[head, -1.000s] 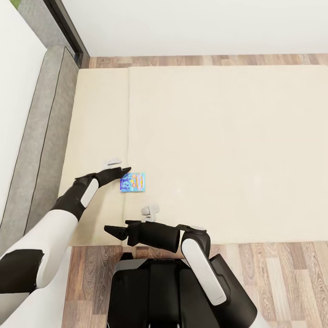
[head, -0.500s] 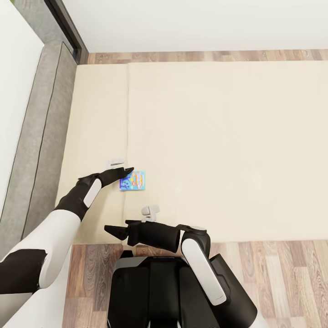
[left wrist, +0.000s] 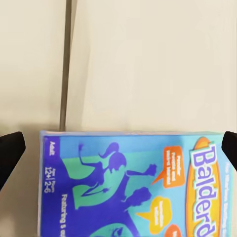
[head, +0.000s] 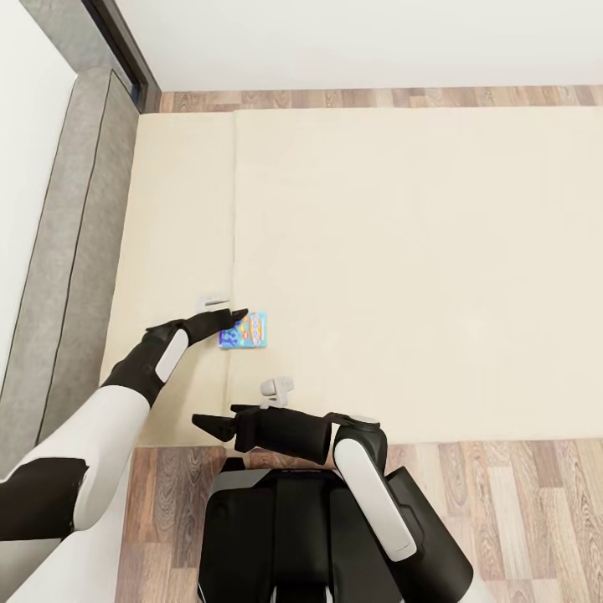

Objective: Put all the toys in the child's room - the three board games (two on the bed and one on the table), the two jigsaw puzzles on the table, and the tennis ball on the table - inside the toy box on the table in the child's room.

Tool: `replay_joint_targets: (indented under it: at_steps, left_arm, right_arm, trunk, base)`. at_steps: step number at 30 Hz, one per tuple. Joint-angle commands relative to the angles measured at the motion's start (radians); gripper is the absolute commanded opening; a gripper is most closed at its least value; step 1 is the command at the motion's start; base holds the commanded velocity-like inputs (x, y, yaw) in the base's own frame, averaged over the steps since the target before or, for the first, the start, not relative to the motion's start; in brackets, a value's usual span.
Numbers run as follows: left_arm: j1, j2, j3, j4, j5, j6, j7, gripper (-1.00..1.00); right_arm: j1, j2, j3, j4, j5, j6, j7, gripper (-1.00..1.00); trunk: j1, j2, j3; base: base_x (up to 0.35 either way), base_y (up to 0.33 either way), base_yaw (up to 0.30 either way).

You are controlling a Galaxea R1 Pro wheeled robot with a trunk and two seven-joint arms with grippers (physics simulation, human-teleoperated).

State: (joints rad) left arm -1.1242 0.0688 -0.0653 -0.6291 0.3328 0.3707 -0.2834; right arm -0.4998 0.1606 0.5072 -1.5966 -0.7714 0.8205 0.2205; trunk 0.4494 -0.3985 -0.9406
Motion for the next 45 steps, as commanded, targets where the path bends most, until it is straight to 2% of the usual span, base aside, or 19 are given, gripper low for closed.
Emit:
replay_joint_targets:
  at_steps: [1,28,30,36,41,45]
  left_arm:
    - [0.000,-0.001,-0.004,0.000,0.008,0.006,0.001,1.00]
    - [0.000,-0.015,-0.005,0.003,0.008,0.005,0.000,1.00]
    - [0.000,-0.015,-0.013,0.003,0.008,0.005,-0.001,1.00]
    - [0.000,-0.020,-0.071,0.003,0.009,0.004,-0.007,1.00]
    - [0.000,-0.041,-0.085,0.007,0.009,0.007,-0.013,1.00]
    - [0.000,-0.046,-0.087,0.011,0.009,0.009,-0.017,1.00]
  right_arm:
    - [0.000,0.000,-0.001,0.000,0.004,0.004,0.005,1.00]
    - [0.000,0.002,0.004,0.000,0.004,0.006,0.005,1.00]
    - [0.000,0.002,0.004,0.000,0.004,0.006,0.005,1.00]
    - [0.000,0.001,0.004,0.000,0.004,0.006,0.006,1.00]
    - [0.000,0.001,0.004,0.000,0.004,0.006,0.006,1.00]
    - [0.000,0.000,0.004,0.000,0.004,0.006,0.006,1.00]
  trunk:
    - [0.001,-0.002,-0.001]
    - [0.001,-0.002,-0.005]
    - [0.001,-0.002,-0.007]
    - [0.001,-0.002,-0.008]
    - [0.001,-0.002,-0.008]
    - [0.001,-0.002,-0.008]
  base:
    - [0.000,0.000,0.000]
    - [0.000,0.000,0.000]
    - [0.000,0.000,0.000]
    - [0.000,0.000,0.000]
    - [0.000,0.000,0.000]
    - [0.000,0.000,0.000]
